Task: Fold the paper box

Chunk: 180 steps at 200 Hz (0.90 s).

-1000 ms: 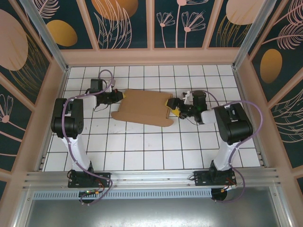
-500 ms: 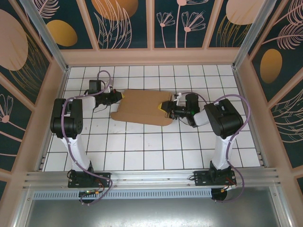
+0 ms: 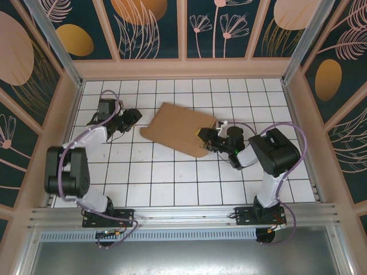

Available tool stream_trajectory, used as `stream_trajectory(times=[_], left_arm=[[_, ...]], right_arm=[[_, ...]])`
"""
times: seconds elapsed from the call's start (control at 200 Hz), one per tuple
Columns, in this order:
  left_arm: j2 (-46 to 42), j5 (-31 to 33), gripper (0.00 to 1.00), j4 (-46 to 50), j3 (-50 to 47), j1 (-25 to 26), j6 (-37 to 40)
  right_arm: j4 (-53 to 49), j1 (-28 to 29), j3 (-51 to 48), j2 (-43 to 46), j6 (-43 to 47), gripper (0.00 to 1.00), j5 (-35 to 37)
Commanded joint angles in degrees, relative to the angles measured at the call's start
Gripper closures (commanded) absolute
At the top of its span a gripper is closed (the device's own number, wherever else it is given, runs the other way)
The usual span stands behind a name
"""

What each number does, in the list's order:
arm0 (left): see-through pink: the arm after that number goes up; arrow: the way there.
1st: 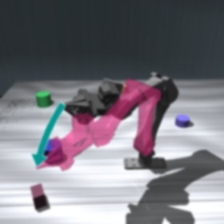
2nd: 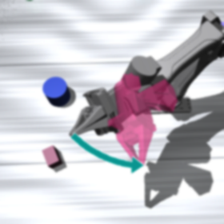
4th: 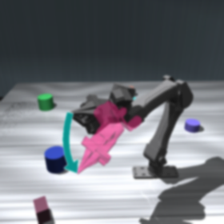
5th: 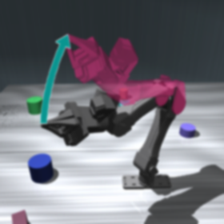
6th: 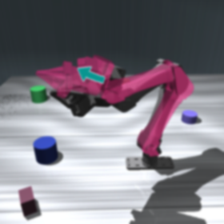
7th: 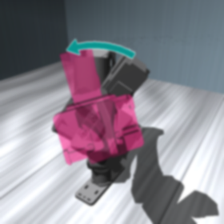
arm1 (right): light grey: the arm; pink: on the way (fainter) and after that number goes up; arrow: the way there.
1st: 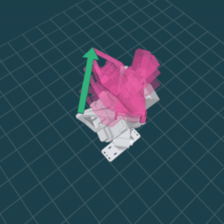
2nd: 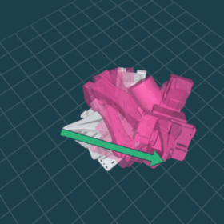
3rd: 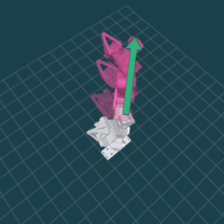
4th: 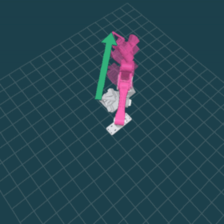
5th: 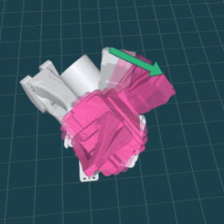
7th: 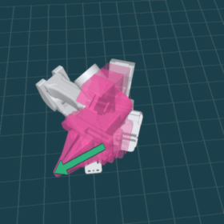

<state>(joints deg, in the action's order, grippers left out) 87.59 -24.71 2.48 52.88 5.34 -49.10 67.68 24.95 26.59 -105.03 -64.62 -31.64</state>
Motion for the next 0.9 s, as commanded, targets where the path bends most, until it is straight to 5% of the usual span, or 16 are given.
stream_trajectory(times=[0.0,0.15,0.345,0.896], left_arm=[[-3.57,4.27,0.50,4.36,-1.62,5.47,-12.13],[-4.52,7.02,0.50,4.93,-4.34,13.46,-22.81],[-5.95,7.51,0.48,-9.44,-10.44,17.44,-35.44],[-1.52,7.76,0.48,-9.78,-7.66,19.84,-34.95]], right_arm=[[0.73,2.21,-1.78,0.47,-2.76,0.57,12.14],[1.90,4.35,-2.36,0.20,-5.83,0.55,15.47],[3.22,5.20,-1.82,-1.31,-7.18,0.56,15.21],[6.58,5.37,-1.19,-4.29,-9.43,0.59,12.85]])
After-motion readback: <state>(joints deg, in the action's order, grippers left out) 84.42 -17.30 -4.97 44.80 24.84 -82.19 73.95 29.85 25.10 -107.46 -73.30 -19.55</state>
